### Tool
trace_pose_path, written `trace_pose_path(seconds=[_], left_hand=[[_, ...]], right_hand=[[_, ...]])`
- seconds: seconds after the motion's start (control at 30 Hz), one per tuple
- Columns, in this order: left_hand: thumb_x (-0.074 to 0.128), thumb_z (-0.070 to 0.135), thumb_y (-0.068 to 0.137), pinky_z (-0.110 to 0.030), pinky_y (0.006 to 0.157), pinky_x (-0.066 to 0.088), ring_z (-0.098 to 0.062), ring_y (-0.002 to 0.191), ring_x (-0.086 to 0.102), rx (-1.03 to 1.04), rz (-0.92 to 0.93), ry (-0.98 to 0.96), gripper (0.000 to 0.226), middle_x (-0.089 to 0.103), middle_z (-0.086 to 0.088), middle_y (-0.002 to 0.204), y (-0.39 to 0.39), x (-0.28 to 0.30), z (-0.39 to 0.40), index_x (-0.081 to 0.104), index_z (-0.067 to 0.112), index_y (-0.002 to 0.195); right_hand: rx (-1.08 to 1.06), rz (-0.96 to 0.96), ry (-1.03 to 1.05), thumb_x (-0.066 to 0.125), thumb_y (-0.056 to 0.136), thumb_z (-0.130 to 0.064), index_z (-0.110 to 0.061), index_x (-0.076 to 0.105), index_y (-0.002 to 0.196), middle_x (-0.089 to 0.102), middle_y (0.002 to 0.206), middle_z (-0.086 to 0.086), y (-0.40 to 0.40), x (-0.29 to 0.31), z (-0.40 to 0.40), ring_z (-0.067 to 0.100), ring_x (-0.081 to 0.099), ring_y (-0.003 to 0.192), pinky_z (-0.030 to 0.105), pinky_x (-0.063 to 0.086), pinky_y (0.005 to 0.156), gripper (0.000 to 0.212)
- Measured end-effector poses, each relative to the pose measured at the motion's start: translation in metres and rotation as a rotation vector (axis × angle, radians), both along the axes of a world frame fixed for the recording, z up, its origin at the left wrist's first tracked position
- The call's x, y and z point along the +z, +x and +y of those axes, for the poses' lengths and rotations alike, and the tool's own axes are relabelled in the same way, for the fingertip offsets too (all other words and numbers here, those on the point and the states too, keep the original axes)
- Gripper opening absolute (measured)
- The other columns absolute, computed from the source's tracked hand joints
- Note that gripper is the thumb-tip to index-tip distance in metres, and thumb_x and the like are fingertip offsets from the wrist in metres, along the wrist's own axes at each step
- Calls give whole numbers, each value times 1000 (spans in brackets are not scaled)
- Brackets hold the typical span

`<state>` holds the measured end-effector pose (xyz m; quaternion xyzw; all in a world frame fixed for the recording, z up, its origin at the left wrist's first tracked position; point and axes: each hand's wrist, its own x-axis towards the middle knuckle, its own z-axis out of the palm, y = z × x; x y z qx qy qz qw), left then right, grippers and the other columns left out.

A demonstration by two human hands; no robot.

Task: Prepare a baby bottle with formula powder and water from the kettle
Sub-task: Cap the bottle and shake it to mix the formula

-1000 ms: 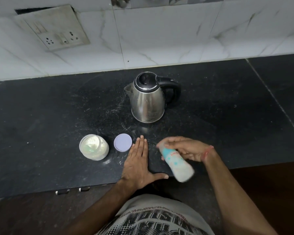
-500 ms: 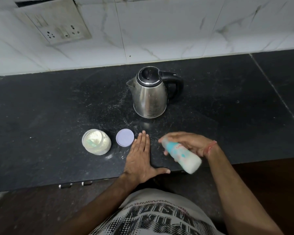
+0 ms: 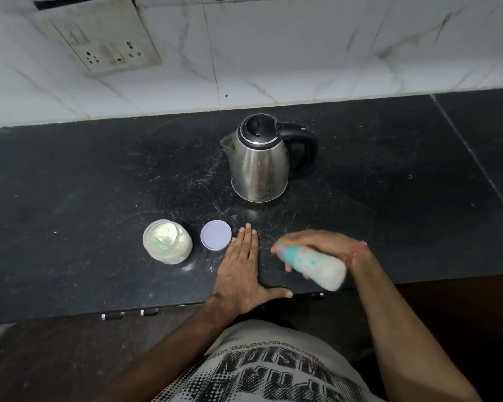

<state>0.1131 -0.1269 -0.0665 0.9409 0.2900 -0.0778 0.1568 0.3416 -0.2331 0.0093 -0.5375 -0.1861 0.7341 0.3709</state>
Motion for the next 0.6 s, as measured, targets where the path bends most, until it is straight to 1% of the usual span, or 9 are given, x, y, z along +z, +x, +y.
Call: trace_pose_path(seconds=[0.07,0.17,0.23,0.27,0.33,0.37,0.47,0.53,0.6], left_hand=[[36,122,63,-43,142,-10,-25,172,-29,2,-5,3,172,-28,-15,185,2,1,-1,-11,3,178],[35,122,64,-42,141,-13,-25,171,-30,-11,16,-2,171,-30,-15,184,2,1,-1,-13,3,178],[36,122,64,-42,140,-14,-25,171,-30,7,1,0,171,-30,-15,184,2,1,-1,-12,3,178],[37,121,64,-42,140,-14,-26,172,-29,3,-4,4,171,-29,-15,184,2,2,-1,-11,3,178],[37,121,65,-43,141,-13,-26,172,-29,-11,12,0,171,-29,-15,184,1,3,-1,-12,3,178],[37,121,65,-43,141,-13,-26,171,-30,-9,20,-4,170,-30,-15,184,1,3,-1,-13,3,177],[39,120,65,-41,140,-14,-25,172,-29,-1,4,-15,170,-29,-14,185,2,6,-1,-12,4,178],[38,121,64,-42,140,-14,-25,172,-29,-3,10,-4,171,-28,-15,185,2,4,-1,-11,3,178],[37,121,64,-42,140,-14,-26,172,-29,6,27,1,171,-29,-15,184,3,4,-1,-12,3,178]], right_hand=[[70,22,-19,68,106,-36,-7,71,141,73,114,27,-1,2,0,27,75,93,33,65,63,46],[-38,19,-49,64,110,-26,-4,71,139,76,114,25,2,1,3,25,80,87,33,67,67,37],[48,18,-17,64,110,-30,-6,70,141,75,116,28,3,-1,6,28,78,92,35,67,68,40],[35,27,5,67,108,-31,-7,70,141,75,117,29,3,-4,9,29,78,95,38,69,71,41],[-66,14,4,71,104,-30,-9,74,136,76,121,25,2,-5,13,28,80,99,45,69,87,39],[-81,9,8,70,106,-28,-8,74,136,77,119,23,3,-5,13,27,81,98,44,69,88,36],[29,41,20,60,111,-23,-5,69,139,78,108,24,-2,9,18,24,82,87,32,66,66,34],[-42,7,47,68,106,-32,-10,71,139,80,115,23,-1,4,21,30,80,100,31,61,67,40],[-72,-29,43,74,101,-37,-13,73,138,80,118,21,5,-1,23,35,77,107,29,57,61,44]])
